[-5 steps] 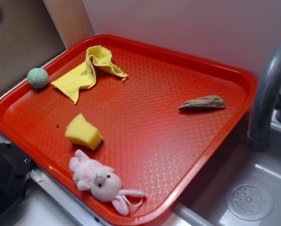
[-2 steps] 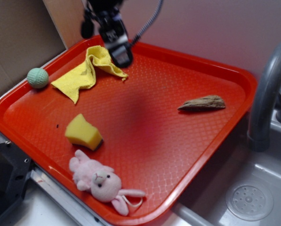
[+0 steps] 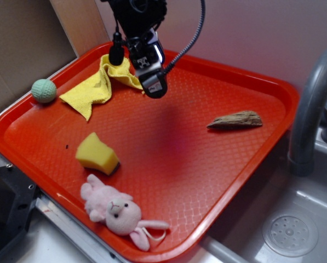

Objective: Grab the wood chip.

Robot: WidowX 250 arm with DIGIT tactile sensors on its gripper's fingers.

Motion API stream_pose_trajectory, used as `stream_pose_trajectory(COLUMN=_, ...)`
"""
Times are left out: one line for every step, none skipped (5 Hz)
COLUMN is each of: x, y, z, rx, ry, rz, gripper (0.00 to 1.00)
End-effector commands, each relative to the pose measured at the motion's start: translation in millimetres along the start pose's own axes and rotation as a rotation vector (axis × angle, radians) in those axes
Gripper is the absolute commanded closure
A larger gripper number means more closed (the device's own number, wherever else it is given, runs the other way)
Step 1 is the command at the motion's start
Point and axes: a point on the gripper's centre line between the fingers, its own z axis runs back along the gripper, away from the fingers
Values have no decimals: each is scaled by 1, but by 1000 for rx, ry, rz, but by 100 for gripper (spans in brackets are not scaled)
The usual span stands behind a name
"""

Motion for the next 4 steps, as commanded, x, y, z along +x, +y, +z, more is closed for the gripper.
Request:
stream_pose_trajectory(x=9, y=-12, z=12, rx=17, ry=-43, rz=-24, gripper=0)
stream_pose_trajectory(x=33, y=-35, z=-18, rx=190, ry=13, rz=-38, gripper=0)
stream_pose_trajectory(x=43, y=-49, z=-32, rx=168, ry=-6, rz=-124, gripper=0)
stream_pose_trajectory(x=55, y=-52, z=-55, rx=139, ry=21, rz=-160, gripper=0)
